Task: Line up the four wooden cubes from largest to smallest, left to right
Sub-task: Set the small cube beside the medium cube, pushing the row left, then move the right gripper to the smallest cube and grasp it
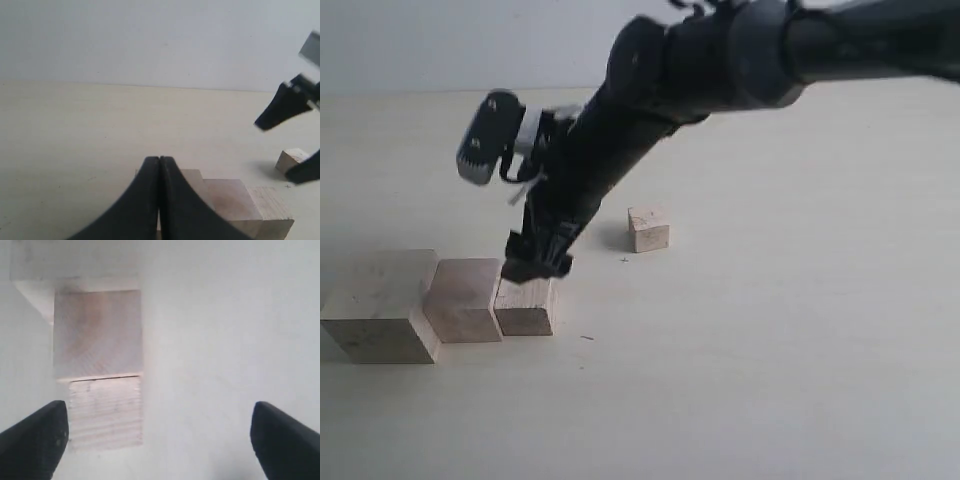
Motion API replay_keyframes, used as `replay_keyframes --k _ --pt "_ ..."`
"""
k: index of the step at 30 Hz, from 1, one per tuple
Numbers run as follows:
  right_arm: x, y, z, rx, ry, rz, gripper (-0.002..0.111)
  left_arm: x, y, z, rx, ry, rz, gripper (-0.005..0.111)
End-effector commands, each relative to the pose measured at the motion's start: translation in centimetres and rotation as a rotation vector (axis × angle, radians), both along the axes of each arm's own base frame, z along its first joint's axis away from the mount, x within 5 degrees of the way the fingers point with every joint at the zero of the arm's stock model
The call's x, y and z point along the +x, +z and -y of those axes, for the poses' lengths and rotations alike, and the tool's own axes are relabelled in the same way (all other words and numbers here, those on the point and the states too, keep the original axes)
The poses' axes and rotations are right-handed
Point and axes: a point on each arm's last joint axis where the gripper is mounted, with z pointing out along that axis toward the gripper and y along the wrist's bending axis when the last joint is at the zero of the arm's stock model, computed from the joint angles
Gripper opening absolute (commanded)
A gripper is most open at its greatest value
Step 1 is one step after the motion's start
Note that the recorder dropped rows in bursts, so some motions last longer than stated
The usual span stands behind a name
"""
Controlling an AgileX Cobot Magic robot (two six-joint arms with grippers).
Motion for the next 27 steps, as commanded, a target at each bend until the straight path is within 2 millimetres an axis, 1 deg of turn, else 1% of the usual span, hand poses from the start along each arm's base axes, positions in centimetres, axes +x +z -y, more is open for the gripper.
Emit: replay_keyframes --k 1,3,4,5,6,7,8,9,10,11,12,13,14,16,17,19,20,21,22,23,24,27 --pt "1.6 7.3 3.8 0.032 -0.216 0.126 0.093 0.0 0.1 0.0 -0.006 0.003 0.009 0.0" --pt "3.0 9.0 6.1 0.049 -0.416 0.107 0.093 0.0 0.1 0.0 -0.006 0.003 0.009 0.0" --pt "3.8 9.1 7.1 0.056 -0.527 0.068 0.093 0.0 0.1 0.0 -0.006 0.003 0.009 0.0" --pt "5.0 8.7 8.5 0.082 -0.752 -0.063 0.093 0.0 0.1 0.0 -0.006 0.003 0.009 0.0" --pt "5.4 7.9 8.9 0.08 -0.827 -0.116 0.092 0.0 0.1 0.0 -0.006 0.003 0.009 0.0" --pt "5.7 6.0 9.0 0.041 -0.852 -0.147 0.09 0.0 0.1 0.0 -0.006 0.003 0.009 0.0" --pt "5.8 4.6 9.0 0.008 -0.854 -0.164 0.09 0.0 0.1 0.0 -0.006 0.003 0.009 0.0" --pt "6.0 2.2 8.7 -0.044 -0.859 -0.201 0.088 0.0 0.1 0.0 -0.006 0.003 0.009 0.0" --pt "6.1 0.9 8.5 -0.066 -0.865 -0.222 0.087 0.0 0.1 0.0 -0.006 0.003 0.009 0.0" --pt "6.4 -1.4 8.3 -0.109 -0.87 -0.244 0.086 0.0 0.1 0.0 -0.006 0.003 0.009 0.0" --pt "6.5 -2.3 8.2 -0.12 -0.873 -0.249 0.086 0.0 0.1 0.0 -0.006 0.003 0.009 0.0" --pt "6.9 -3.9 8.0 -0.132 -0.878 -0.252 0.086 0.0 0.1 0.0 -0.006 0.003 0.009 0.0" --pt "7.1 -5.0 7.8 -0.129 -0.884 -0.247 0.086 0.0 0.1 0.0 -0.006 0.003 0.009 0.0" --pt "7.5 -6.4 7.6 -0.122 -0.89 -0.238 0.085 0.0 0.1 0.0 -0.006 0.003 0.009 0.0" --pt "7.6 -6.9 7.6 -0.124 -0.892 -0.238 0.083 0.0 0.1 0.0 -0.006 0.003 0.009 0.0" --pt "7.7 -8.0 7.5 -0.138 -0.891 -0.237 0.065 0.0 0.1 0.0 -0.005 0.003 0.01 0.0" --pt "7.7 -8.1 7.7 -0.154 -0.873 -0.215 0.048 0.0 0.1 0.0 -0.005 0.003 0.01 0.0" --pt "7.7 -7.6 7.8 -0.161 -0.859 -0.2 0.031 0.0 0.1 0.0 -0.005 0.003 0.01 0.0" --pt "7.6 -6.5 7.9 -0.161 -0.834 -0.178 0.013 0.0 0.1 0.0 -0.005 0.003 0.01 0.0" --pt "7.5 -5.6 8.0 -0.164 -0.825 -0.167 0.004 0.0 0.1 0.0 -0.005 0.003 0.01 0.0" --pt "7.4 -4.4 8.2 -0.161 -0.815 -0.149 0.0 0.0 0.1 0.0 -0.005 0.003 0.01 0.0" --pt "6.6 -0.6 8.8 -0.153 -0.761 -0.105 0.0 0.0 0.1 0.0 -0.005 0.003 0.01 0.0"
